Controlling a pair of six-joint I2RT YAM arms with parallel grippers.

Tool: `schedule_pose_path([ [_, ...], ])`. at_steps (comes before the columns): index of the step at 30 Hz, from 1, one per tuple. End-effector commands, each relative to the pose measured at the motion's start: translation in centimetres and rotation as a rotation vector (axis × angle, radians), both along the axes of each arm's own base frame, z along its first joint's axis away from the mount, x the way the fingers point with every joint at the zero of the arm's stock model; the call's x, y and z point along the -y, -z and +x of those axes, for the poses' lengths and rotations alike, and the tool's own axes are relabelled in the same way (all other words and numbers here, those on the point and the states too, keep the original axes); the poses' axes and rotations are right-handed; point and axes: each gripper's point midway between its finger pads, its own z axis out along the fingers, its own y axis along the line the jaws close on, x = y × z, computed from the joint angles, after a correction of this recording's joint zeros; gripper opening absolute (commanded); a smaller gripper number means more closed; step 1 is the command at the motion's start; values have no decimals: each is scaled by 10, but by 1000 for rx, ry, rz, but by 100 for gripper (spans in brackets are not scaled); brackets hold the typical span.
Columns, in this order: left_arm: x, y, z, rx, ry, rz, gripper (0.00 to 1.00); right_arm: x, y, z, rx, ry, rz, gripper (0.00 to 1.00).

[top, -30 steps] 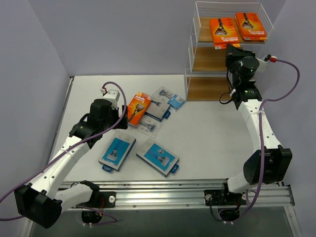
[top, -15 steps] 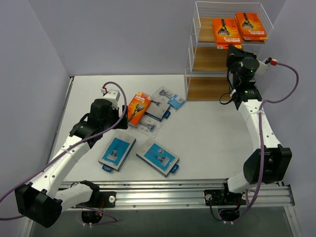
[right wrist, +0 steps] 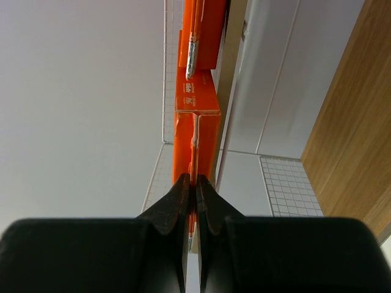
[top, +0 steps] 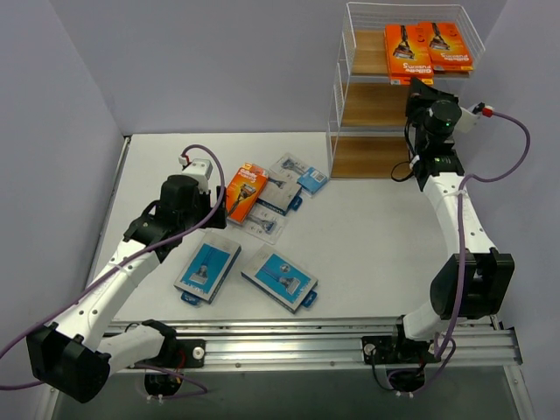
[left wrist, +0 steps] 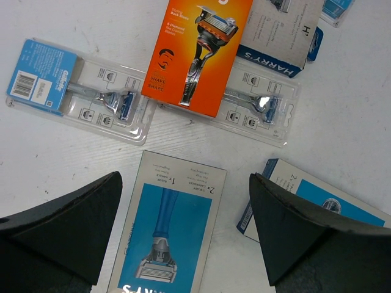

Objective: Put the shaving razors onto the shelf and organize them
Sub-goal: Place the shaving razor onto shelf

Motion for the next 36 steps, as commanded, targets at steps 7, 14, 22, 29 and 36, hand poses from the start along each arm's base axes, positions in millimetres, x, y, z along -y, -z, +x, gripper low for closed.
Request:
schedule_pose_path([
  [7, 1, -11, 7, 37, -11, -6, 94, 16, -20, 3, 49, 42, 8, 0],
  [14, 1, -11, 7, 37, -11, -6, 94, 16, -25, 7, 60, 37, 15, 0],
  [22, 1, -10, 8, 34, -10, -5, 94, 15, -26, 14, 61, 31, 22, 0],
  [29, 1, -9, 8, 33, -11, -4, 94, 16, -25, 17, 61, 33, 23, 0],
  [36, 1, -9, 8, 31, -9, -3, 94, 16, -25, 22, 61, 30, 23, 0],
])
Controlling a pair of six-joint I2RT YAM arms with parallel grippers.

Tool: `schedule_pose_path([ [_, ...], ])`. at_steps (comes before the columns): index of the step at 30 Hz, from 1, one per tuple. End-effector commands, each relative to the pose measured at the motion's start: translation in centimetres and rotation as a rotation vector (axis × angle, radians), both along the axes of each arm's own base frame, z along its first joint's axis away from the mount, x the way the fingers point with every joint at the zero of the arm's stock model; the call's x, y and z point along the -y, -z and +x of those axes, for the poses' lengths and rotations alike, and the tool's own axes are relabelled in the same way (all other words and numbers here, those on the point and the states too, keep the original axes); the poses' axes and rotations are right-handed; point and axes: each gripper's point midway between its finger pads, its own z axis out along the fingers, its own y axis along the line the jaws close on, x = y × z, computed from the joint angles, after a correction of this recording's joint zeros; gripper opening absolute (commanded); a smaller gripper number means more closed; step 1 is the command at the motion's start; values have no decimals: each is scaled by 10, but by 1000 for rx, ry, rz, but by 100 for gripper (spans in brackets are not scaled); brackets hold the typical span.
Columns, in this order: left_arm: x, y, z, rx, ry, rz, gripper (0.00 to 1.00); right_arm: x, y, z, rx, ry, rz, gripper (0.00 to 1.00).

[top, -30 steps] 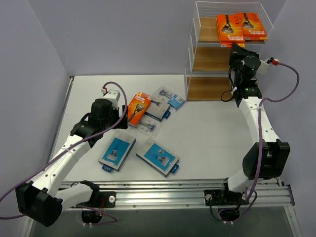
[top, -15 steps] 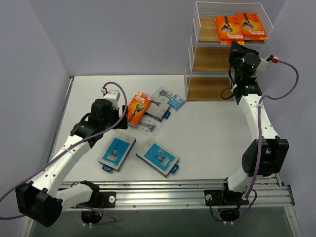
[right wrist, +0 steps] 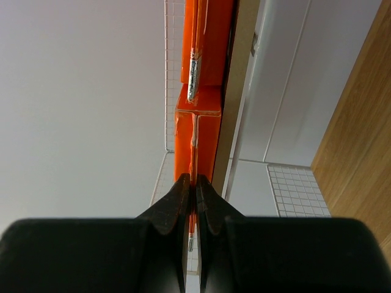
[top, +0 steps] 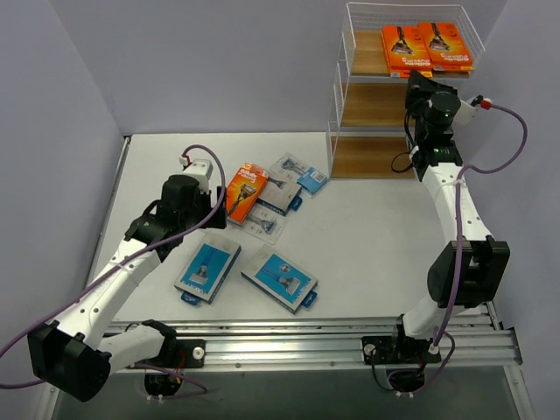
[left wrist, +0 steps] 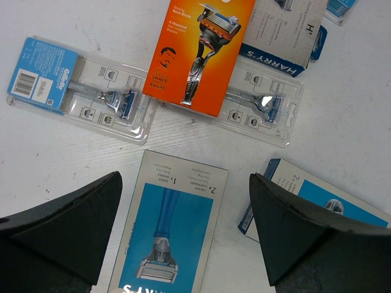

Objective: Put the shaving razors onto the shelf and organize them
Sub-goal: Place the shaving razor onto shelf

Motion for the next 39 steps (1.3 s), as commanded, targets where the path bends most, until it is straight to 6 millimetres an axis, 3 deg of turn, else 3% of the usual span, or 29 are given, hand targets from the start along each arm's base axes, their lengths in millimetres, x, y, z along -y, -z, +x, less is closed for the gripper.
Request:
schedule_pose_path([
  [1, 2, -12, 6, 38, -3, -11, 94, 13, -22, 1, 53, 39, 0, 0],
  [39, 4, -12, 7, 35, 3, -12, 94, 12, -20, 23, 46, 14, -17, 0],
])
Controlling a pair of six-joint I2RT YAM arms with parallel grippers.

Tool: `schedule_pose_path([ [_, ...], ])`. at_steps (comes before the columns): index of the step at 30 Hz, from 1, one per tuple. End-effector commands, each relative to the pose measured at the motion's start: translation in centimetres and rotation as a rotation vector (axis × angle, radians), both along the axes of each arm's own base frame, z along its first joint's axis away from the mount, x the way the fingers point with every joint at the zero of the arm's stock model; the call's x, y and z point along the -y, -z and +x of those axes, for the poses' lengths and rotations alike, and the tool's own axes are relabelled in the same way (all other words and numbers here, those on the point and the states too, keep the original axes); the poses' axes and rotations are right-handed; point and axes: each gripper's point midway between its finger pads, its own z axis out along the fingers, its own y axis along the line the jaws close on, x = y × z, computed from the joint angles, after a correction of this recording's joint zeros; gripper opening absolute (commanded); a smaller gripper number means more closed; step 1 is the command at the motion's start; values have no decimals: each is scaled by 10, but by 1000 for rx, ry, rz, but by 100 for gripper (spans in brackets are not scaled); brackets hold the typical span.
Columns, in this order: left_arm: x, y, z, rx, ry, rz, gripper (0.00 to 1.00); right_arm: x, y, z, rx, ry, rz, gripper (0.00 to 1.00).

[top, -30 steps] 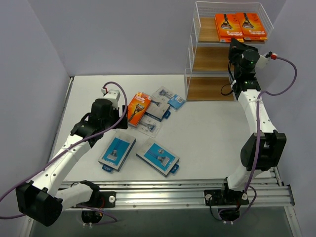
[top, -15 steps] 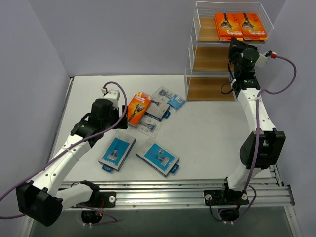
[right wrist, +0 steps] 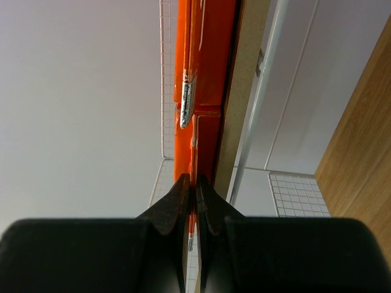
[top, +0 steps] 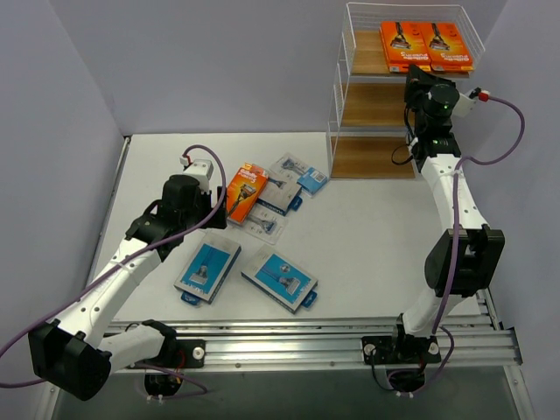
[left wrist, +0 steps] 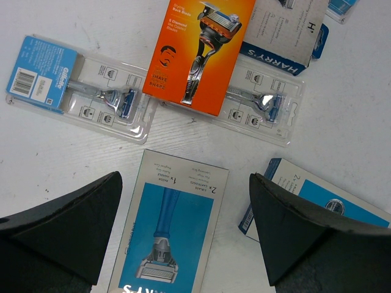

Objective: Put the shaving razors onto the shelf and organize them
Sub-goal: Place the shaving razor onto shelf

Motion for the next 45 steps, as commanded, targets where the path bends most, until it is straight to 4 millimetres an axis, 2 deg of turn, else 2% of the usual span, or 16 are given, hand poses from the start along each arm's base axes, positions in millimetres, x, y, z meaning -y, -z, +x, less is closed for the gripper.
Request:
schedule_pose_path([
  [1, 3, -13, 6, 38, 1, -14, 94, 10, -19, 0, 42, 31, -14, 0],
  [15, 4, -14, 6, 39, 4, -15, 94, 9, -17, 2, 28, 24, -28, 8],
  [19, 3, -14, 6, 41, 3, -15, 94, 8, -15, 2, 22, 20, -34, 21],
  [25, 3, -14, 6, 39, 2, -16, 94, 6, -18, 0, 29, 12, -58, 29],
  [33, 3, -15, 5, 45, 3, -19, 94, 6, -19, -4, 25, 9, -63, 34],
  [45, 3, -18, 4, 50, 6, -26, 94, 3, -32, -17, 46, -5, -90, 43],
])
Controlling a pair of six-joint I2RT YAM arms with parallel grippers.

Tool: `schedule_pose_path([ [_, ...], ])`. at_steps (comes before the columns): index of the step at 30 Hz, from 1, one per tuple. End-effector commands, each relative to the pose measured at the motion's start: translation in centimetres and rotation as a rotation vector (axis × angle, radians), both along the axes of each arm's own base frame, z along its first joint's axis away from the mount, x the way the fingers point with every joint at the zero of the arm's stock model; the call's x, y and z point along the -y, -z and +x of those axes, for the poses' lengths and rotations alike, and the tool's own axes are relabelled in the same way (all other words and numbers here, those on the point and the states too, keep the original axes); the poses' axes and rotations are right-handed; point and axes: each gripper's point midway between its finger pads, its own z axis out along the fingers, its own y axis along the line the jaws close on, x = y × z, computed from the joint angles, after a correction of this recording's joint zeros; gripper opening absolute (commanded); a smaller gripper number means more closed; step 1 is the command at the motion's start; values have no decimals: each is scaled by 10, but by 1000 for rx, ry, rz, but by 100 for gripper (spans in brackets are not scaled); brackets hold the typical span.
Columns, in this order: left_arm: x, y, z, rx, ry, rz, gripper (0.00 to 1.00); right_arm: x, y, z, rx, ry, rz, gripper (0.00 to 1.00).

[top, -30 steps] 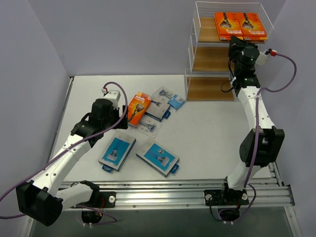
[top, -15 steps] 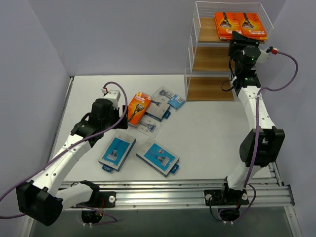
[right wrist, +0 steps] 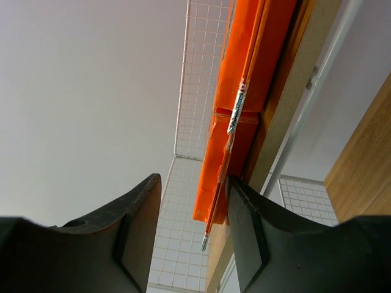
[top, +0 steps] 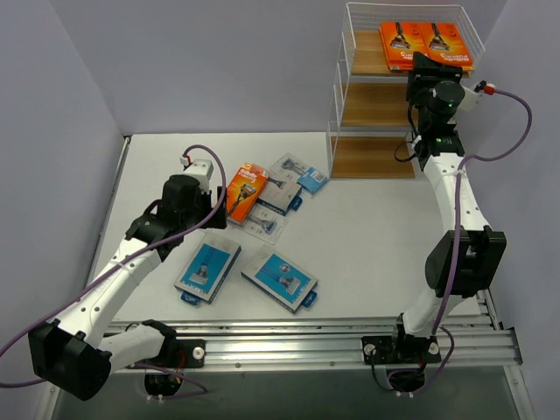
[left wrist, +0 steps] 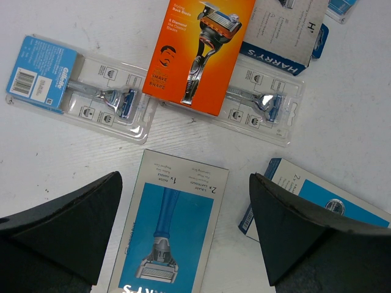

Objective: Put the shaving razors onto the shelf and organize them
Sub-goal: Place the shaving razor onto shelf

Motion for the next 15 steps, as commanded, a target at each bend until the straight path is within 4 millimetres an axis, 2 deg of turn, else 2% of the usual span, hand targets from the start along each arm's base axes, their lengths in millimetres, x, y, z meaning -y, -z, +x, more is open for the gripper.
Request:
schedule_pose_path([
  [1, 3, -19, 4, 54, 7, -26, 94, 3, -15, -16, 8, 5, -40, 43],
  [6, 4, -20, 3, 54, 10, -29, 94, 1, -23, -25, 15, 5, -73, 44],
  [14, 1, -20, 2, 54, 4, -18, 94, -2, -38, -48, 36, 3, -151, 54],
  [15, 1, -21, 3, 55, 4, -19, 94, -3, -45, -54, 56, 2, -162, 56],
])
